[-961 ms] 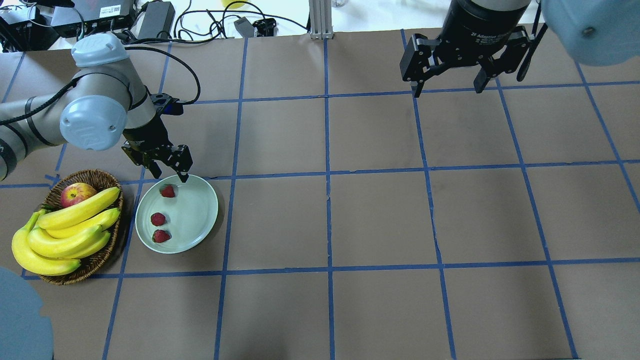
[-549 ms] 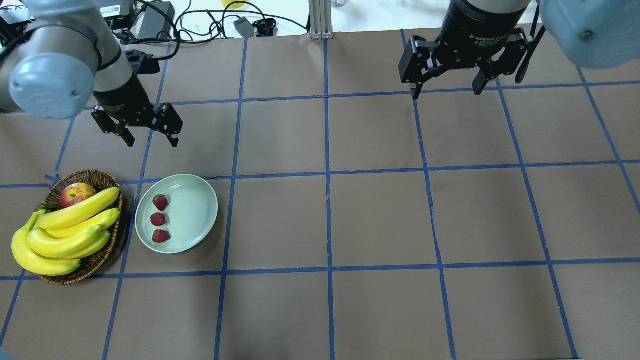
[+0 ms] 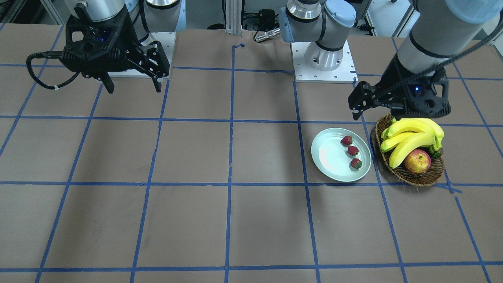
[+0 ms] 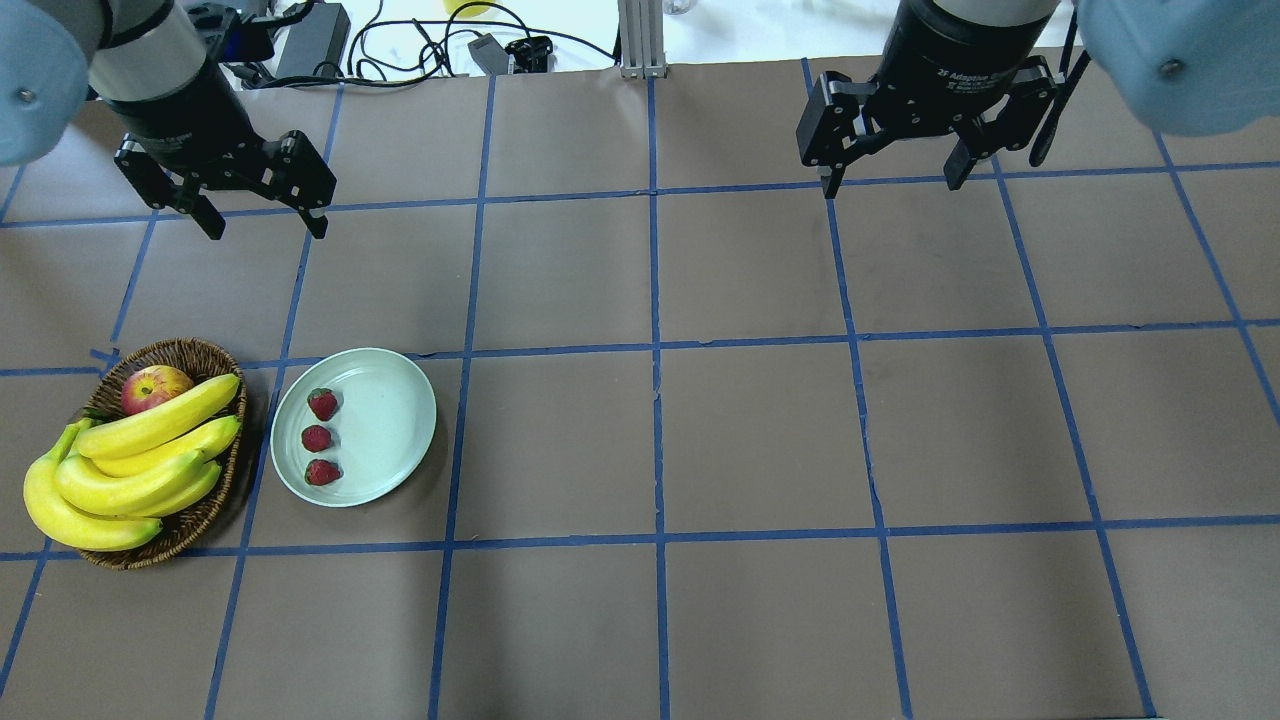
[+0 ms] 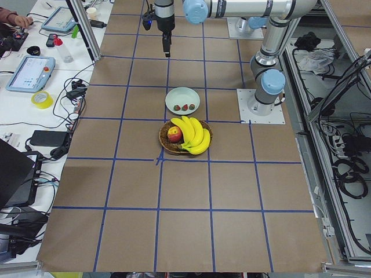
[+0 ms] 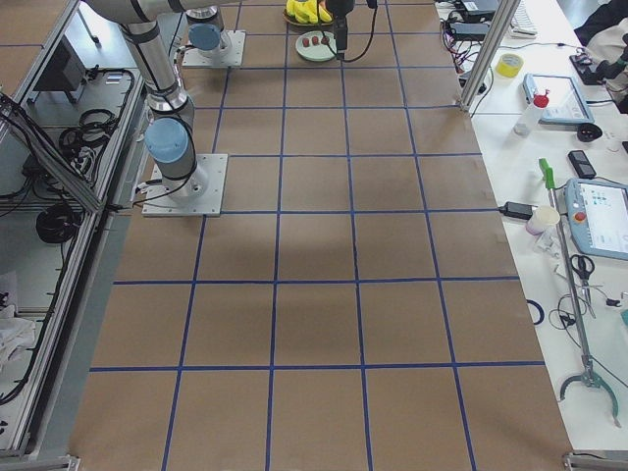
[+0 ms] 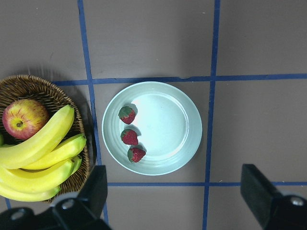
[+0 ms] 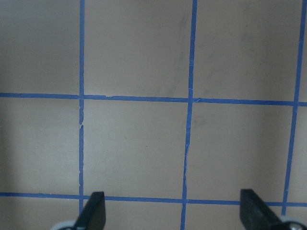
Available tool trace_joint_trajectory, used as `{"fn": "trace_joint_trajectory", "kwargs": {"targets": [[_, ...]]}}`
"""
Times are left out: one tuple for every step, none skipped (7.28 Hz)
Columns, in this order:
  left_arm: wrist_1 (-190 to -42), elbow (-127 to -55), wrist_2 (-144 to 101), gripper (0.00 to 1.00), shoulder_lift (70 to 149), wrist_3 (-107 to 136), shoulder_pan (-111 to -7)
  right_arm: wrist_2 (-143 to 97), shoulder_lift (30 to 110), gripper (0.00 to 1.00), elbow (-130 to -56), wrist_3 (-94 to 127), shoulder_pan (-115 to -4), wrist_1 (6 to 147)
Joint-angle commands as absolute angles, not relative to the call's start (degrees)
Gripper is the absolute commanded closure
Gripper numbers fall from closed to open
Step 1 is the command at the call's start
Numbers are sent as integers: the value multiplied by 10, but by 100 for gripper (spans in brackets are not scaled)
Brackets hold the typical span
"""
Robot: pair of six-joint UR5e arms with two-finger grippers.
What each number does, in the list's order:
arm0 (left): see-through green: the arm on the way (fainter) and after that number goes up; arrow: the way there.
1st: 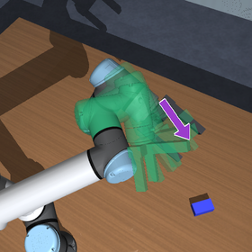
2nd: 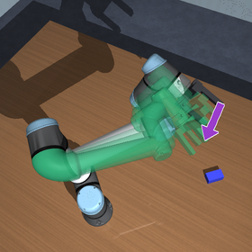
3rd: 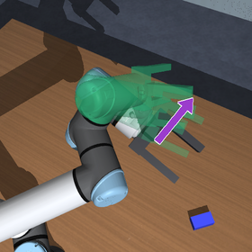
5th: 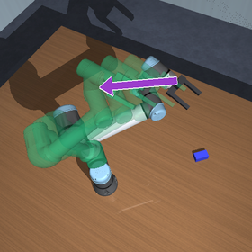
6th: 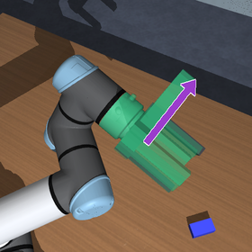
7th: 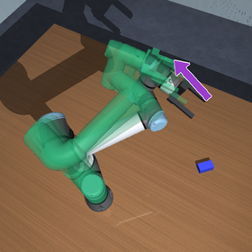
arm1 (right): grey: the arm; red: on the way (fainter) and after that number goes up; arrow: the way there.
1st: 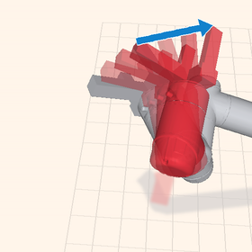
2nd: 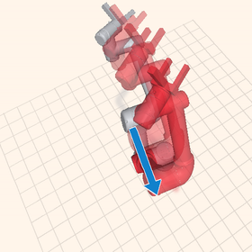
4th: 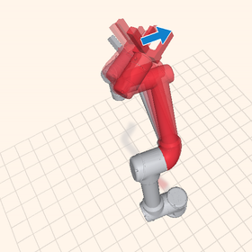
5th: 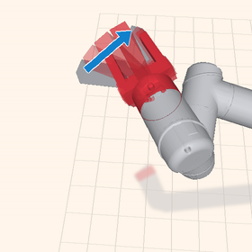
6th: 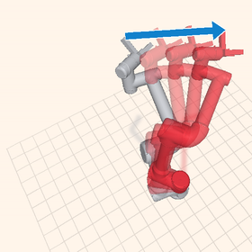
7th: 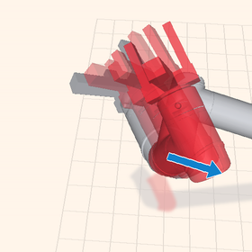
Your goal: Collect all strawberries into plate
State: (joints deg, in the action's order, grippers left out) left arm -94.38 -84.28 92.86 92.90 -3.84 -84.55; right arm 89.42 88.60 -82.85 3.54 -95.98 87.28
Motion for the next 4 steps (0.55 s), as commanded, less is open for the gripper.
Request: {"fn": "trace_joint_trajectory", "kwargs": {"targets": [[-950,-840,921,0,915,13,-873,894,887,0,-829,35,-960,873],[-953,-839,911,0,903,13,-883,895,887,0,-829,34,-960,873],[-970,-840,913,0,892,11,-882,894,887,0,-829,35,-960,873],[-971,-844,910,0,890,11,-883,894,887,0,-829,35,-960,873]]}}
